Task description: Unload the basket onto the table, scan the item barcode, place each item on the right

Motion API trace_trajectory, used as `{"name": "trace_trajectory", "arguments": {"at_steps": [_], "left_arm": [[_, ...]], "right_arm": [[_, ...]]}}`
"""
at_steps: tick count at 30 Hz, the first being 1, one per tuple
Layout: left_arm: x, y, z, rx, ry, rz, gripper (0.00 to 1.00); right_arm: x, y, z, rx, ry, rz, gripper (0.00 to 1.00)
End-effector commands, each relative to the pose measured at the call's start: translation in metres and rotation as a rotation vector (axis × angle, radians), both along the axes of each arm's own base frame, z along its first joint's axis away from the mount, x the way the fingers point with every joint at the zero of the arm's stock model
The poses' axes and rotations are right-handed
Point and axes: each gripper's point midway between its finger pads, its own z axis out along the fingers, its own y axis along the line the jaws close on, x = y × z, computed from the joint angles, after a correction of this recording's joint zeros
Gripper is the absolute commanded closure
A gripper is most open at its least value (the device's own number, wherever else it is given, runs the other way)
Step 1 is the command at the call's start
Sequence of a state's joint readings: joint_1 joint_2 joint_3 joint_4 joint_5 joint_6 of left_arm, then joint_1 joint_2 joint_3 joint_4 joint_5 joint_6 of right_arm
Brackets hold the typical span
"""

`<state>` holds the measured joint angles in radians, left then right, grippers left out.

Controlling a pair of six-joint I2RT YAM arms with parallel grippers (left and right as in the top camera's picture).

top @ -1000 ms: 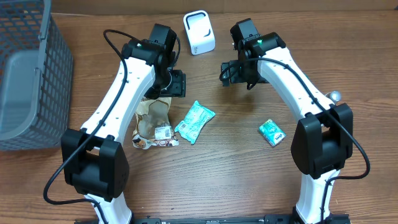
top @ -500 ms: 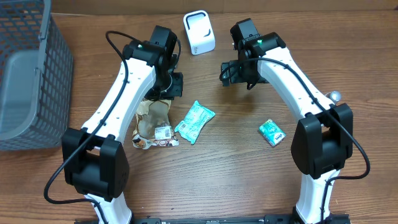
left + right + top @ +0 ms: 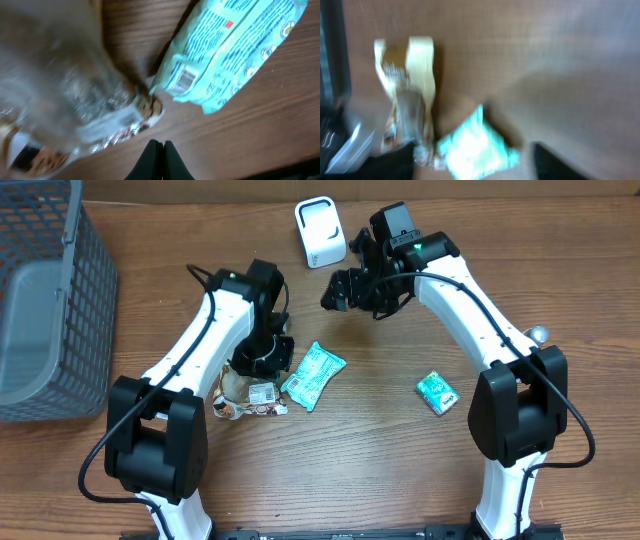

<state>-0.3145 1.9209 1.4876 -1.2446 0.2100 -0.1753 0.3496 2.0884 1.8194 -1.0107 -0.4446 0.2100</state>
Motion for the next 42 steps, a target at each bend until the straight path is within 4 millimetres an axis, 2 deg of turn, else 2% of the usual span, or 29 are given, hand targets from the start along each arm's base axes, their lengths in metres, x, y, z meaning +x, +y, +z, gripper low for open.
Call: {"name": "trace_trajectory", "arguments": {"at_steps": [1, 4, 10, 13, 19, 27, 29, 34, 40, 42], "left_arm": [[-0.011, -0.013, -0.021, -0.079, 0.031, -0.019, 0.96], [-0.011, -0.023, -0.025, -0.14, 0.028, -0.014, 0.96], [-0.007, -0.046, -0.022, -0.265, 0.018, -0.013, 0.92], [-0.011, -0.049, -0.028, -0.263, 0.031, -0.022, 0.91], [-0.019, -0.047, -0.049, -0.237, 0.099, -0.019, 0.93], [-0.033, -0.042, -0.089, -0.203, 0.214, -0.037, 0.96], [-0.037, -0.04, -0.098, -0.195, 0.244, -0.044, 0.95], [-0.041, -0.039, -0.103, -0.192, 0.261, -0.062, 0.96], [-0.044, -0.037, -0.098, -0.197, 0.267, -0.088, 0.96], [-0.039, -0.035, -0.089, -0.21, 0.237, -0.102, 0.96]], "right_arm": [[-0.026, -0.003, 0.006, 0.064, 0.131, 0.007, 0.9], [-0.053, -0.001, -0.014, 0.029, 0.229, 0.027, 0.96], [-0.081, 0.019, -0.037, 0.007, 0.281, 0.077, 0.96], [-0.091, 0.027, -0.054, -0.021, 0.312, 0.04, 0.96], [-0.095, 0.018, -0.086, -0.072, 0.33, -0.049, 0.96], [-0.085, 0.018, -0.097, -0.063, 0.273, -0.058, 0.96], [-0.082, 0.005, -0.107, -0.135, 0.275, -0.144, 0.96], [-0.085, -0.01, -0.127, -0.199, 0.291, -0.253, 0.96], [-0.085, -0.013, -0.129, -0.197, 0.297, -0.269, 0.96], [-0.085, -0.013, -0.129, -0.197, 0.297, -0.268, 0.96]]}}
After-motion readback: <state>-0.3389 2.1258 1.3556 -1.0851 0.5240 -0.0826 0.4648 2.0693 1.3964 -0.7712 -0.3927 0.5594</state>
